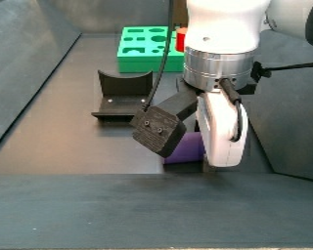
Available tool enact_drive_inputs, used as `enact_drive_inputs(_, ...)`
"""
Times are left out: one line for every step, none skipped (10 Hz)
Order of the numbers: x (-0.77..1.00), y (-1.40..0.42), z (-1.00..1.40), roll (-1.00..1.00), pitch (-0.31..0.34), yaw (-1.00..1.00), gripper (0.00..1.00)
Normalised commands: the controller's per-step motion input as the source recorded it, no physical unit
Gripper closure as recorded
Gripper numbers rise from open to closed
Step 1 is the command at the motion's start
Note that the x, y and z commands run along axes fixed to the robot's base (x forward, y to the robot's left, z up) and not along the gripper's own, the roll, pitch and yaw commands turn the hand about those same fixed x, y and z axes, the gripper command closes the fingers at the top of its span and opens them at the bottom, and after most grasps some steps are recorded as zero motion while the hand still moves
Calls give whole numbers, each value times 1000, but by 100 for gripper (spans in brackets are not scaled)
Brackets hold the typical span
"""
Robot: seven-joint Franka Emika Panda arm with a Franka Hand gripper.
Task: Pick up the round object. Move up. Place the round object on the fixture. Regrasp the round object. Move to above the board. Insert the round object.
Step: Pick up the round object.
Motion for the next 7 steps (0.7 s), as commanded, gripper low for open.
enact_drive_inputs(0, 0, 0, 0, 0, 0, 100)
enact_drive_inputs(0, 0, 0, 0, 0, 0, 100)
enact_drive_inputs(0, 0, 0, 0, 0, 0, 100)
enact_drive_inputs(0, 0, 0, 0, 0, 0, 100)
enact_drive_inputs(0, 0, 0, 0, 0, 0, 100)
enact_drive_inputs(0, 0, 0, 0, 0, 0, 100)
enact_drive_inputs(0, 0, 0, 0, 0, 0, 100)
